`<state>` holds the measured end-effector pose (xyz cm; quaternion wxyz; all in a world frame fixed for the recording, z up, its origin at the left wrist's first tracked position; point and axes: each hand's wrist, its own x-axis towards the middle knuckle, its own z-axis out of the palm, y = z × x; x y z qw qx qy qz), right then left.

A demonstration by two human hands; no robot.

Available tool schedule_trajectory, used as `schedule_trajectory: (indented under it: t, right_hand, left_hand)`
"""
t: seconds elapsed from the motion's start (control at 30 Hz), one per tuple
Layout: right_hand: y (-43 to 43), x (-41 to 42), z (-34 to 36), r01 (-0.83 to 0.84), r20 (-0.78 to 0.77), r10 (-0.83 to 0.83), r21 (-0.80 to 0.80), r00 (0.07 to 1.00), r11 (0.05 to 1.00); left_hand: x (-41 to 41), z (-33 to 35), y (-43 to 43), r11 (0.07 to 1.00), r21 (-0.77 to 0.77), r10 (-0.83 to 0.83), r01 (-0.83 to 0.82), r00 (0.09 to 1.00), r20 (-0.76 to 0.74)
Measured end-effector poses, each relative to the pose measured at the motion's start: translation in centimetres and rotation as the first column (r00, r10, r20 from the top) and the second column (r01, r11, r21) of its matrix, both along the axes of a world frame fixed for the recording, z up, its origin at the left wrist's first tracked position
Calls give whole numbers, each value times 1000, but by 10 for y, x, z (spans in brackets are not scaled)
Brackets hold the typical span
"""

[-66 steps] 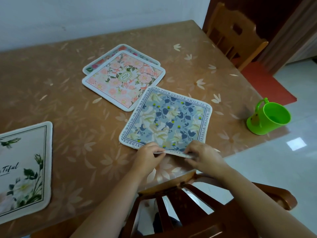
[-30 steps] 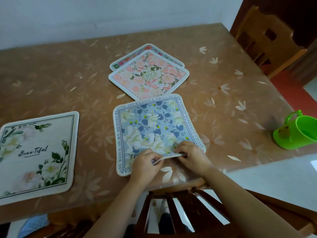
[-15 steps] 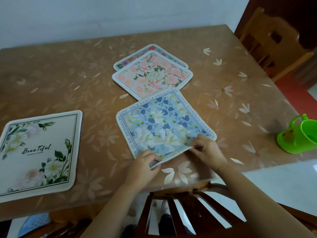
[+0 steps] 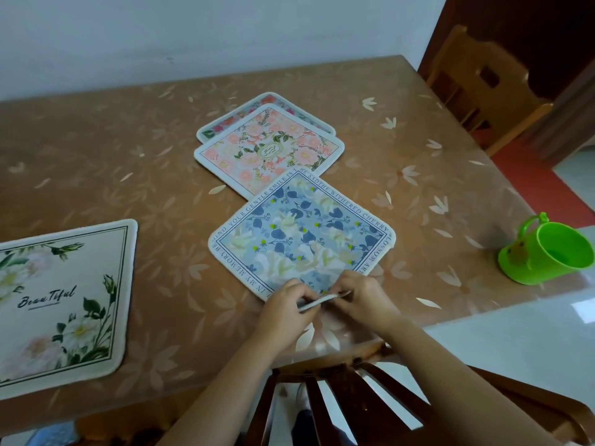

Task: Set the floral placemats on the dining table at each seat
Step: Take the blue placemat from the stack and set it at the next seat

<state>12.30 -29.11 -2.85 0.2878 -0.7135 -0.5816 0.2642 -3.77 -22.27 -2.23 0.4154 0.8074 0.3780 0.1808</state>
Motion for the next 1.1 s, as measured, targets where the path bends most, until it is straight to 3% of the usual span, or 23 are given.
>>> schedule_trajectory:
  t: [0.23,0.53,0.97,1.1]
  right_hand:
    - [-14,32,1,148,33,-147,-34,989,988]
    - [-17,11,11,-5,55,4,7,998,1000]
    - [-29,48,15,170,0,-171,-57,985,984]
    - [-29,54,17,233,4,-233,-64,972,970]
  left_hand:
    - [-4,-4,4,999,23,-26,26,1000,-8]
    - [27,-11,0,997,17,-81,80,996,42]
    - [11,-29,20,986,168,7,12,994,-113]
    - [10,-30,24,986,168,8,8,995,-96]
